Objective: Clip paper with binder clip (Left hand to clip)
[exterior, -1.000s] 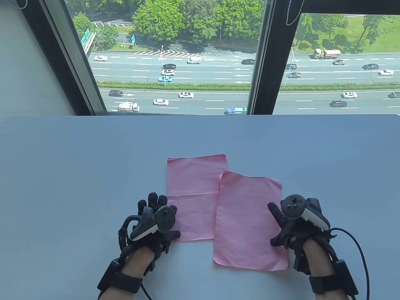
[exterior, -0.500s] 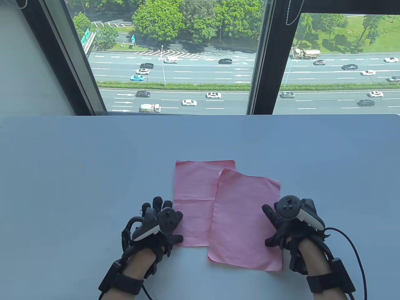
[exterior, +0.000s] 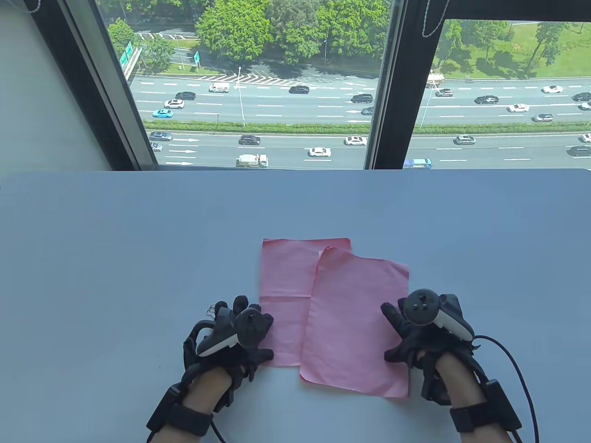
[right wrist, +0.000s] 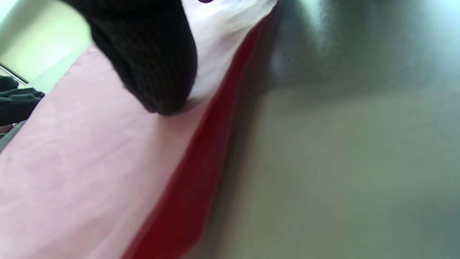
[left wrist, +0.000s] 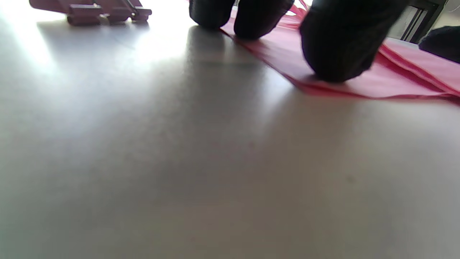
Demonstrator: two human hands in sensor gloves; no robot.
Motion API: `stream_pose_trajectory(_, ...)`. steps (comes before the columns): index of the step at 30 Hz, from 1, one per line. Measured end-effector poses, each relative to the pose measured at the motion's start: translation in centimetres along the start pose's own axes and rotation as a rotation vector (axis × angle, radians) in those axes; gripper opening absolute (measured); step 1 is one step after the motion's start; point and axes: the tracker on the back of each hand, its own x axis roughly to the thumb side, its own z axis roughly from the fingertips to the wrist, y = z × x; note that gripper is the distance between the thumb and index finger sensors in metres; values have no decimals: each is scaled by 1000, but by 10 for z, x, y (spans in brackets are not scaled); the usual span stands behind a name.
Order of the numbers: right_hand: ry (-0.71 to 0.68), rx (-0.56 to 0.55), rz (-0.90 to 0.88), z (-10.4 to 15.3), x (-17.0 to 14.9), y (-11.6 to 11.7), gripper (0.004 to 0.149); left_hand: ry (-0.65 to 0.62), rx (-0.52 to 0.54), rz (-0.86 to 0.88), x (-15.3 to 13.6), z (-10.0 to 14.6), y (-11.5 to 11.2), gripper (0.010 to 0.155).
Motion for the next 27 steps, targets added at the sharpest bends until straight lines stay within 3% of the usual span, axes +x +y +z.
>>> stream_pose_trajectory(13, -68, -21, 2, -4, 6, 3, 96, -64, 13, -6, 6, -2, -4, 77)
stream_pose_trajectory(16, -67, -44, -21, 3, 4, -8, 94, -79, 68, 16, 6, 0, 2, 70)
stream_pose_trajectory(19, -41, -88, -2, 13, -3, -19, 92, -59, 94, 21, 2, 5, 10, 73)
stream_pose_trajectory(24, -9, -11, 9, 9, -7, -12, 95, 13, -56, 4, -4, 5, 4, 83)
stream_pose_trajectory(27, 5, 2, 38, 3, -4, -5, 94, 18, -58, 7, -3, 5, 1, 82)
